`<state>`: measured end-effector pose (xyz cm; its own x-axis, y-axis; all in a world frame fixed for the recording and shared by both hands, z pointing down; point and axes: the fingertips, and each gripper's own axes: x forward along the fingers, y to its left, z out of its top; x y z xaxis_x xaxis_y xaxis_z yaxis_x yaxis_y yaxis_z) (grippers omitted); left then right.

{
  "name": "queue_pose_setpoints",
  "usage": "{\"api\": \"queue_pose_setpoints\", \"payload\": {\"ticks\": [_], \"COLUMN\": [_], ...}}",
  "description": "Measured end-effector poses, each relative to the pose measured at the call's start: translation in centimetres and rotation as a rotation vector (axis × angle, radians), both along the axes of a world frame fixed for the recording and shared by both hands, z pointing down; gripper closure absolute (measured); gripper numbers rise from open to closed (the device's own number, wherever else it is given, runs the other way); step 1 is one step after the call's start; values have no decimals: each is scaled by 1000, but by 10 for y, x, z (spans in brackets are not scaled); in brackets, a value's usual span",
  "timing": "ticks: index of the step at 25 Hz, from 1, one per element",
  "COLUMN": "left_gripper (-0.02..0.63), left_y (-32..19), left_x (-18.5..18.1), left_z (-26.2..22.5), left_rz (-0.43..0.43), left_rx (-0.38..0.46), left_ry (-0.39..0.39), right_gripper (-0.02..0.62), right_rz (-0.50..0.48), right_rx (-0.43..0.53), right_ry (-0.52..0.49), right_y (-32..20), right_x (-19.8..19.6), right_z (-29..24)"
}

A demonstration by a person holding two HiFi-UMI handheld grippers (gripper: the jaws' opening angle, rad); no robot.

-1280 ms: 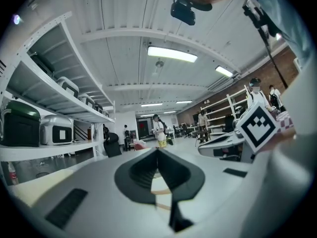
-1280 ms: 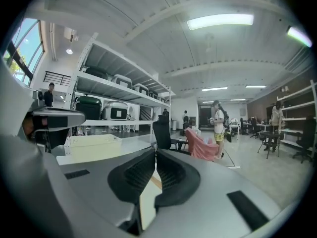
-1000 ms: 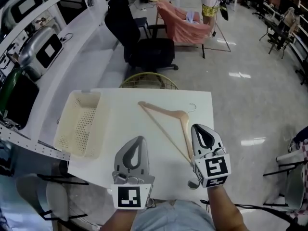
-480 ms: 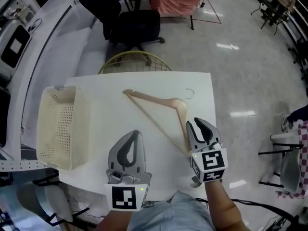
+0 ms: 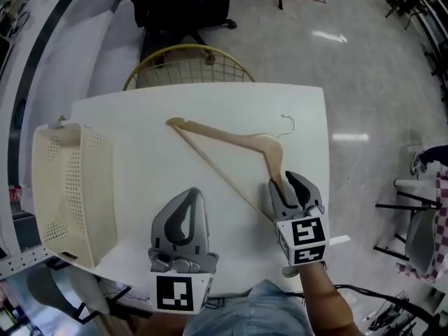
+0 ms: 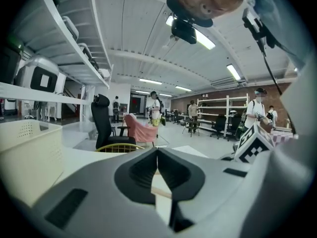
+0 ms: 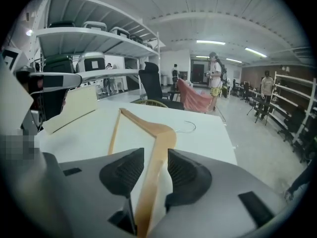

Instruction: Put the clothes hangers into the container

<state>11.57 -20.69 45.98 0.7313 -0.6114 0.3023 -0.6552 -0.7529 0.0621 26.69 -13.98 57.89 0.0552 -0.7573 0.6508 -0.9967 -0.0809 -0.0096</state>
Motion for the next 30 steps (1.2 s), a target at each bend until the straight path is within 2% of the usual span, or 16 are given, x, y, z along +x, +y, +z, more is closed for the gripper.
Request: {"api": "queue_pose_setpoints", "payload": {"ticks": [8,18,21,25,30], "left_gripper": [594,594,594,594,594], "left_y": [-12,-17,-16,-12,-5], "left_x": [2,-1,-3,-7,-16], "left_z": [24,27,25,19,5], "left_rz": [14,18,15,6,-16], "left_rx": [-54,-57,-50,-36,-7], "left_ry": [-10,-4,-3,-3,-4], "right_gripper": [436,436,464,500,503], "right_rz": [31,42,52,97,179], "right_rx": [-91,-83,-87,-94,-65], "right_ry": [-14,-16,-23,-61,-138], "right_y": [0,0,1,2,3], "right_x": [0,0,2,6,6], "right_z": [28,28,30,31,22]}}
